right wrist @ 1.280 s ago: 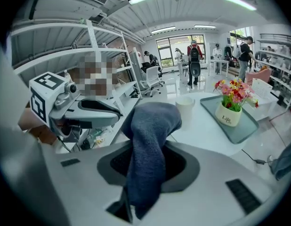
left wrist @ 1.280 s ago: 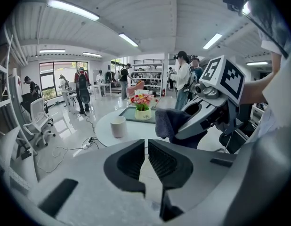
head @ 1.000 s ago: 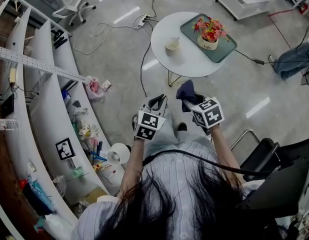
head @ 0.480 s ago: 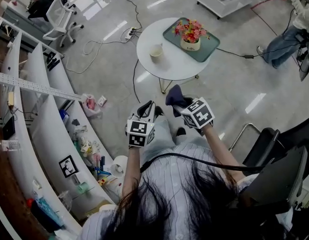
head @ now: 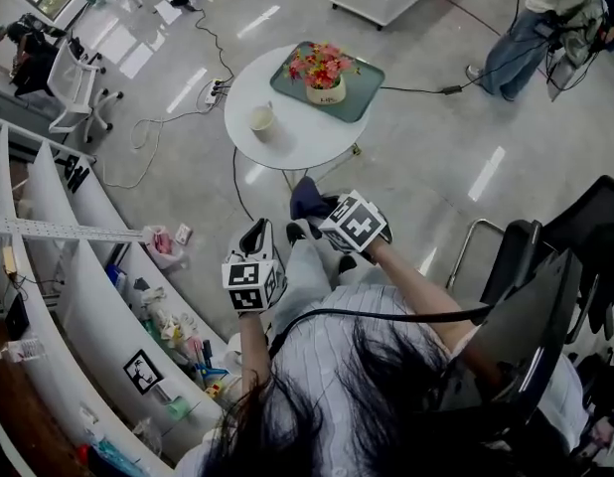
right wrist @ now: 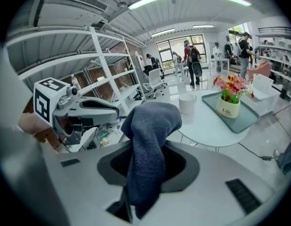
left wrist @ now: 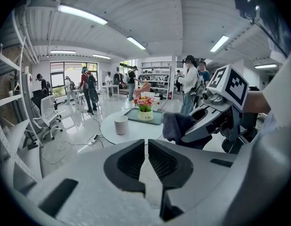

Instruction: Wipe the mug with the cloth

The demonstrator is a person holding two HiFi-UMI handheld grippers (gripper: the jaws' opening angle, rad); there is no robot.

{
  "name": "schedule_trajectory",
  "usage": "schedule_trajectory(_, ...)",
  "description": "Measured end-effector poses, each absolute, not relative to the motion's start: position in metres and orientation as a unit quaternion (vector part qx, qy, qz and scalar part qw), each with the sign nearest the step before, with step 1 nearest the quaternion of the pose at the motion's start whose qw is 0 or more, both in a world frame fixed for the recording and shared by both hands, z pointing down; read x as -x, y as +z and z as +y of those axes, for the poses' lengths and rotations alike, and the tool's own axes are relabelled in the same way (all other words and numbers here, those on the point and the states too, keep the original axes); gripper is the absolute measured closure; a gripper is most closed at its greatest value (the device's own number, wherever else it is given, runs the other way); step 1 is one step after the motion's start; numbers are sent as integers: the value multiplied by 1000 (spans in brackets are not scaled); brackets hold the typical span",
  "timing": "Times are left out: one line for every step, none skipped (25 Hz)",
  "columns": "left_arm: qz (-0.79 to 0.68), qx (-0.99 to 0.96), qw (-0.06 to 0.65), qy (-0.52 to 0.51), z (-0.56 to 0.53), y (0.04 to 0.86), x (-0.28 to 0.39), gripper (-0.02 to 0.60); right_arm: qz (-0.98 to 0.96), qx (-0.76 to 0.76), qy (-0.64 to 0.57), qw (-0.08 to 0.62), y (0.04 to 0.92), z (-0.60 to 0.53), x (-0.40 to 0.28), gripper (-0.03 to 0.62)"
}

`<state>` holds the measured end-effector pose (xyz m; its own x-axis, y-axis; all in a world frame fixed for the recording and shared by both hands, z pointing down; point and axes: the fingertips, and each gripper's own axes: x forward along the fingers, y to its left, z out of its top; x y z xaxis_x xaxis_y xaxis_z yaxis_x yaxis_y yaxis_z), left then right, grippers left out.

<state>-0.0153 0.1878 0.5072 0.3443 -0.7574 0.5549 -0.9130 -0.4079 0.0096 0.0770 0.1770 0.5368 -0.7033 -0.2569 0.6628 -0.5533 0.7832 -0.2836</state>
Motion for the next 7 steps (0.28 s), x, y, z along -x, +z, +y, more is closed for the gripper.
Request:
schedule_trajectory(-520,-803,162,241,187,508,15,543,-892,-227,239,311,537,177,-77,471)
schedule_trajectory(-520,-803,163,241,187,508,15,544,-891,-227,240,310,537,177,-78,471)
schedule_trajectory(-521,-802,163,241,187,509,15,543,-891,-227,242,309,536,178,-77,471)
schedule_trajectory(-521,-802,164,242,187,509,15,545,-891,-226,244,308,534,178,-77,471)
schedule_trajectory(-522,-801,165,242,188,510,16,544,-891,-225,247,306,532,179,-76,471)
schedule_trajectory(-523,-800,166,242,188,510,16,543,-891,-224,249,305,531,180,-76,470)
schedule_trajectory(-524,-799,166,242,189,510,16,543,-891,-223,252,304,529,181,-75,471)
